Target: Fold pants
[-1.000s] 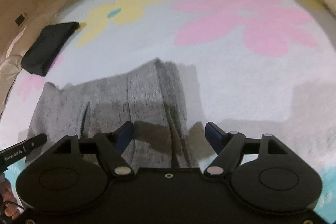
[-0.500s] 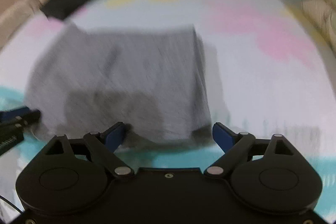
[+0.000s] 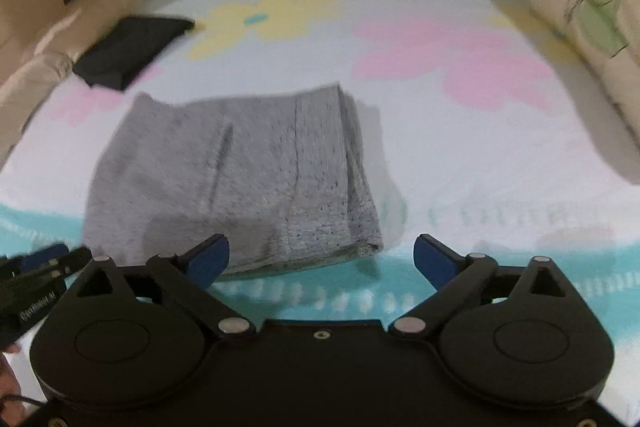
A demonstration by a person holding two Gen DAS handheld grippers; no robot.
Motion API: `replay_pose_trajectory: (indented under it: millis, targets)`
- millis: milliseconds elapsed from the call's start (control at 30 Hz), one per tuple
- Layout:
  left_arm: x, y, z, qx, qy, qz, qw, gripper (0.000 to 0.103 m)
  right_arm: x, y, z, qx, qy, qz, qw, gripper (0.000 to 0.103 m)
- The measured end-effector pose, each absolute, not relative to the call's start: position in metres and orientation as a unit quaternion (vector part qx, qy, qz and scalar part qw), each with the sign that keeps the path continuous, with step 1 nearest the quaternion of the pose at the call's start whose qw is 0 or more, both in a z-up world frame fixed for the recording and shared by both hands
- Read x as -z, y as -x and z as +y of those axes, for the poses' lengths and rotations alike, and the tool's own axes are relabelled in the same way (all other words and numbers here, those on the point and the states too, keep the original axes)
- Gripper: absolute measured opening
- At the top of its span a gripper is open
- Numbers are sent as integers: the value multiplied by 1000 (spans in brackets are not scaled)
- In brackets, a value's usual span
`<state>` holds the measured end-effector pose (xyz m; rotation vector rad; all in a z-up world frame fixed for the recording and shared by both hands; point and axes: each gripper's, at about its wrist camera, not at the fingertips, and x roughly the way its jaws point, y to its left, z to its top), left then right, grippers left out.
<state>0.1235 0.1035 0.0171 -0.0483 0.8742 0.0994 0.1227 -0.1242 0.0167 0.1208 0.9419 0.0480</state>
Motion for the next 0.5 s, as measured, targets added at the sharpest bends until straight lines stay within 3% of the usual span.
replay_pose_trajectory:
  millis: [300, 500]
  targets:
    - [-38, -60, 107, -46, 40, 367, 928, 27, -54, -54, -125, 5, -57, 413, 909, 102]
    - [-37, -38, 98, -44, 23, 379, 924, 27, -53, -24, -125, 8, -38, 423, 905, 102]
